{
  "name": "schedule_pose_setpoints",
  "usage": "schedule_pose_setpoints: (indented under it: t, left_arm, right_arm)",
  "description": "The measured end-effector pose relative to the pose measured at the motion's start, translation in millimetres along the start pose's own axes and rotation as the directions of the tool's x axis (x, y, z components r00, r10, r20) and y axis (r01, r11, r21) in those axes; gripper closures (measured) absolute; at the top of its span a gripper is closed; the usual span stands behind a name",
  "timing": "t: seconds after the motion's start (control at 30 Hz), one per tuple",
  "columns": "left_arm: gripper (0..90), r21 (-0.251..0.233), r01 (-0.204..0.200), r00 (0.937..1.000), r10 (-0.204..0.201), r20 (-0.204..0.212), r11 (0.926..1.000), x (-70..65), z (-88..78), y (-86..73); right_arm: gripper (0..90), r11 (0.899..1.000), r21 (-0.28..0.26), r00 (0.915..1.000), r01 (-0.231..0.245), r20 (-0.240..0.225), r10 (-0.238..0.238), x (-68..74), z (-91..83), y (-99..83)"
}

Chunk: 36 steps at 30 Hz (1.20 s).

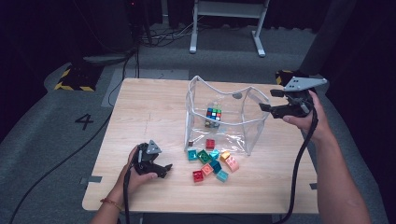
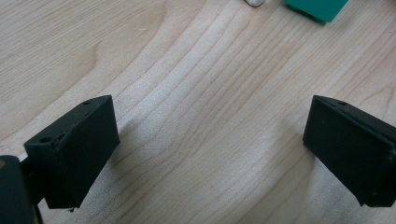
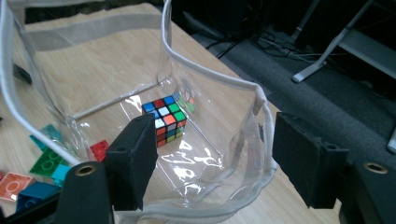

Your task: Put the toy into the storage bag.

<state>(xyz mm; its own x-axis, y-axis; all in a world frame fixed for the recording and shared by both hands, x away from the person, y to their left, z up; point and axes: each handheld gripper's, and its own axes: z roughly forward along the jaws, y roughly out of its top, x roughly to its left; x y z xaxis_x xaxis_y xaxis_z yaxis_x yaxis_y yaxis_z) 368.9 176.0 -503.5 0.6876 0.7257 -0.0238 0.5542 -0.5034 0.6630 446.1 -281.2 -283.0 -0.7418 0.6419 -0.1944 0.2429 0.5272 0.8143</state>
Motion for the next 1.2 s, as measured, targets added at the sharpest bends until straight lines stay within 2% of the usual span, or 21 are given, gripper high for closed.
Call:
schedule_pose_setpoints:
  t: [0.1, 0.2, 0.27, 0.3, 0.47, 0.53, 0.67, 0.7, 0.8, 1.0, 1.2]
  left_arm:
    - [3.5, 0.000, 0.000, 1.0000, 0.000, 0.000, 1.0000, 0.0, 0.0, 0.0]
    - [3.5, 0.000, -0.001, 1.0000, 0.001, 0.000, 1.0000, 0.0, 0.0, 0.0]
    - [3.5, 0.000, 0.000, 1.0000, 0.000, 0.000, 1.0000, 0.0, 0.0, 0.0]
    - [3.5, 0.000, 0.000, 1.0000, 0.000, 0.000, 1.0000, 0.0, 0.0, 0.0]
    - [3.5, 0.000, 0.000, 1.0000, 0.000, 0.000, 1.0000, 0.0, 0.0, 0.0]
    - [3.5, 0.000, 0.000, 1.0000, 0.000, 0.000, 1.0000, 0.0, 0.0, 0.0]
    - [3.5, 0.000, 0.000, 1.0000, 0.000, 0.000, 1.0000, 0.0, 0.0, 0.0]
    - [3.5, 0.000, 0.000, 1.0000, 0.000, 0.000, 1.0000, 0.0, 0.0, 0.0]
    - [3.5, 0.000, 0.000, 1.0000, 0.000, 0.000, 1.0000, 0.0, 0.0, 0.0]
    - [3.5, 0.000, 0.000, 1.0000, 0.000, -0.001, 1.0000, -0.1, 0.0, 0.0]
    - [3.5, 0.000, 0.000, 1.0000, 0.000, 0.000, 1.0000, -0.1, 0.0, 0.0]
  right_arm:
    - [29.7, 1.000, -0.015, 0.9996, 0.014, 0.025, -0.013, 7.7, -6.7, -3.1]
    - [29.4, 0.999, -0.035, 0.9995, 0.015, 0.028, -0.014, 15.2, -11.8, -7.7]
    - [29.4, 0.999, -0.047, 0.9996, 0.021, 0.019, -0.020, 19.2, -15.3, -11.9]
    - [29.3, 0.999, -0.049, 0.9999, 0.005, 0.012, -0.004, 23.4, -17.3, -14.4]
    - [29.2, 0.996, -0.080, 0.9991, 0.042, -0.003, -0.043, 36.3, -26.2, -28.0]
    - [29.3, 0.995, -0.092, 0.9995, 0.027, -0.013, -0.028, 41.8, -30.6, -33.4]
    - [29.5, 0.993, -0.110, 0.9986, 0.051, -0.010, -0.053, 52.6, -37.6, -43.0]
    - [29.5, 0.993, -0.113, 0.9991, 0.036, -0.020, -0.038, 57.2, -39.6, -45.4]
    - [29.7, 0.991, -0.127, 0.9985, 0.044, -0.026, -0.048, 66.6, -42.9, -55.3]
    - [30.2, 0.992, -0.123, 0.9981, 0.033, -0.048, -0.039, 84.1, -37.4, -81.6]
    - [30.0, 0.996, -0.078, 0.9964, 0.041, -0.070, -0.047, 97.7, -21.7, -104.5]
